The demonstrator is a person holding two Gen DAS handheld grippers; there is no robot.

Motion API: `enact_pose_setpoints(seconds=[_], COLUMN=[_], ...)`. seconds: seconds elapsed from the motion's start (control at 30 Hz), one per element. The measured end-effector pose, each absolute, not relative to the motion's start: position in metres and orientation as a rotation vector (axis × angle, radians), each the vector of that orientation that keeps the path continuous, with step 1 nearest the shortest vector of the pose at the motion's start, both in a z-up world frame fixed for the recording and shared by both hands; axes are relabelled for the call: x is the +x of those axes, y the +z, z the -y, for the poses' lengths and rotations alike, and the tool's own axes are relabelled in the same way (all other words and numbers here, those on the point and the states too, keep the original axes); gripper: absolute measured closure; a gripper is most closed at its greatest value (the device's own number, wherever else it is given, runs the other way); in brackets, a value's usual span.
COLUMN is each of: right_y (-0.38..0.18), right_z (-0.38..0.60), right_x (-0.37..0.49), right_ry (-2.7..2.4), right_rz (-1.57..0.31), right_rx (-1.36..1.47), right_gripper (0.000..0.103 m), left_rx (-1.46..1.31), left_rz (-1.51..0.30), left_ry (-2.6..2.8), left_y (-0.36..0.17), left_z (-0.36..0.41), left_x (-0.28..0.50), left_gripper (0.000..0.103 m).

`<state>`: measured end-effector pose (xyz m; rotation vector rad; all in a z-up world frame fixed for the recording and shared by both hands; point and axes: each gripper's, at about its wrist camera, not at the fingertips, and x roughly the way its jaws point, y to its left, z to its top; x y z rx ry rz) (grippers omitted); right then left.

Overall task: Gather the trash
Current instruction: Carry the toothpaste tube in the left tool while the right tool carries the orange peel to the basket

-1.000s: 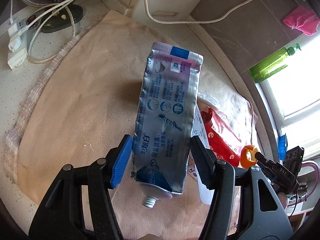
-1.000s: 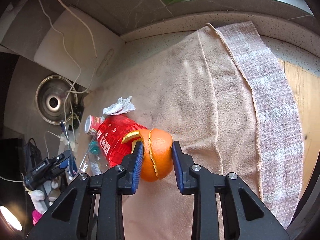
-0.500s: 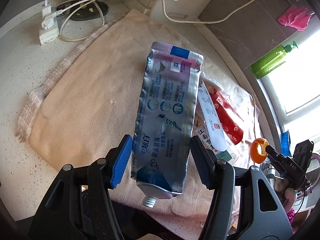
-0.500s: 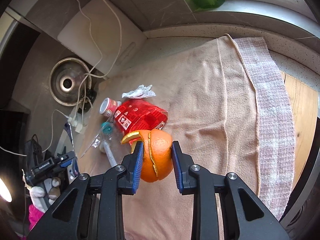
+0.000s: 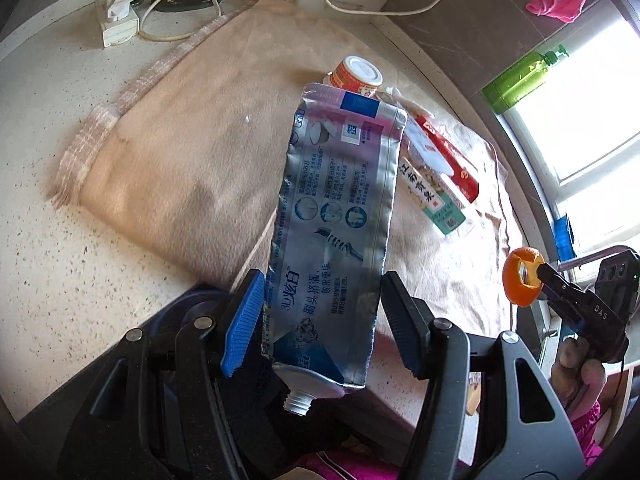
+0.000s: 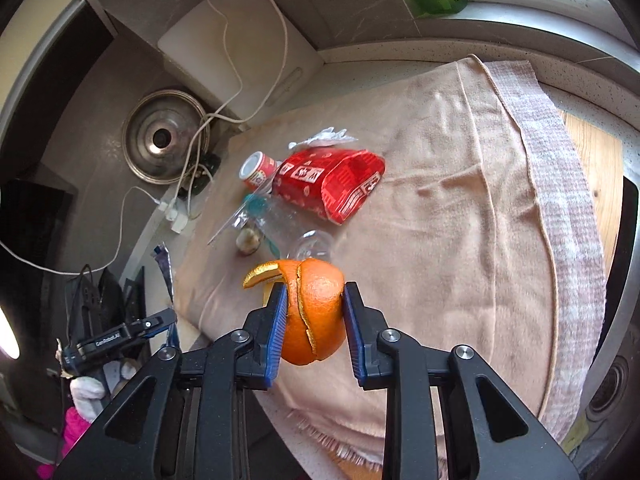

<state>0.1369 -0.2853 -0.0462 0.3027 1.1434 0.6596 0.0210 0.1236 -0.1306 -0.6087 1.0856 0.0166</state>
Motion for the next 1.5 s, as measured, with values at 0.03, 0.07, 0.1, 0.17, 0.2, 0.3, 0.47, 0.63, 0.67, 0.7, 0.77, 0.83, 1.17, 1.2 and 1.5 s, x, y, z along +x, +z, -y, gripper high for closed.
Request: enact_pose_setpoints(seconds=[0.03, 0.07, 0.1, 0.17, 0.2, 0.3, 0.47, 0.63, 0.67, 0.7, 0.77, 0.83, 1.17, 1.2, 1.5], right_y=[-0.047, -0.049, -0.05, -0.052, -0.052, -0.055, -0.061, -0.07, -0.073, -0.076, -0.082, -0.087, -0.111, -0.116, -0.147], right_z=[0.282, 0.281, 0.278, 0.273, 0.269, 0.261, 0.244, 0.227, 0.223, 0.221, 0.215, 0.207, 0.174, 0.172, 0.152], right_x=[0.128, 0.121, 0.114, 0.099, 0.09, 0.068, 0.035, 0.004, -0.002, -0.007, -0.017, -0.027, -0.053, -0.055, -0.068], right_ry=[0.657, 0.656, 0.656, 0.656, 0.657, 0.66, 0.671, 0.679, 0.68, 0.682, 0.684, 0.684, 0.703, 0.703, 0.703], right_rz=[-1.146, -1.151, -1.156, -1.162, -1.166, -1.176, -1.193, -1.207, -1.212, -1.217, -1.227, -1.226, -1.236, -1.243, -1.273], right_rx=[0.303, 0.309, 0.314, 0.317, 0.315, 0.305, 0.279, 0.237, 0.229, 0.223, 0.205, 0.169, 0.048, 0.044, -0.077], right_gripper=[0.077, 0.077, 0.077, 0.077, 0.077, 0.077, 0.077, 0.077, 0.077, 0.077, 0.077, 0.077, 0.077, 0.077, 0.077], left_rx=[-0.609, -0.606, -0.602, -0.595, -0.597, -0.606, -0.617, -0.604, -0.604, -0.604, -0.603, -0.604, -0.587, -0.594, -0.594], left_rz=[-1.092, -1.097, -1.103, -1.112, -1.117, -1.132, -1.163, -1.197, -1.205, -1.213, -1.232, -1.251, -1.335, -1.343, -1.412], left_ry=[0.007, -0.001, -0.008, -0.019, -0.026, -0.042, -0.064, -0.086, -0.092, -0.098, -0.106, -0.113, -0.093, -0.089, -0.037], left_y=[-0.132, -0.134, -0.136, -0.14, -0.142, -0.15, -0.167, -0.183, -0.187, -0.192, -0.201, -0.211, -0.256, -0.26, -0.302], left_z=[-0.123, -0.123, -0.124, -0.124, -0.125, -0.128, -0.13, -0.127, -0.127, -0.125, -0.123, -0.121, -0.115, -0.115, -0.111], left_x=[0.014, 0.007, 0.001, -0.012, -0.018, -0.036, -0.06, -0.079, -0.083, -0.086, -0.093, -0.1, -0.12, -0.12, -0.118], left_gripper=[0.041, 0.041, 0.041, 0.041, 0.041, 0.041, 0.041, 0.041, 0.041, 0.041, 0.041, 0.041, 0.041, 0.041, 0.041])
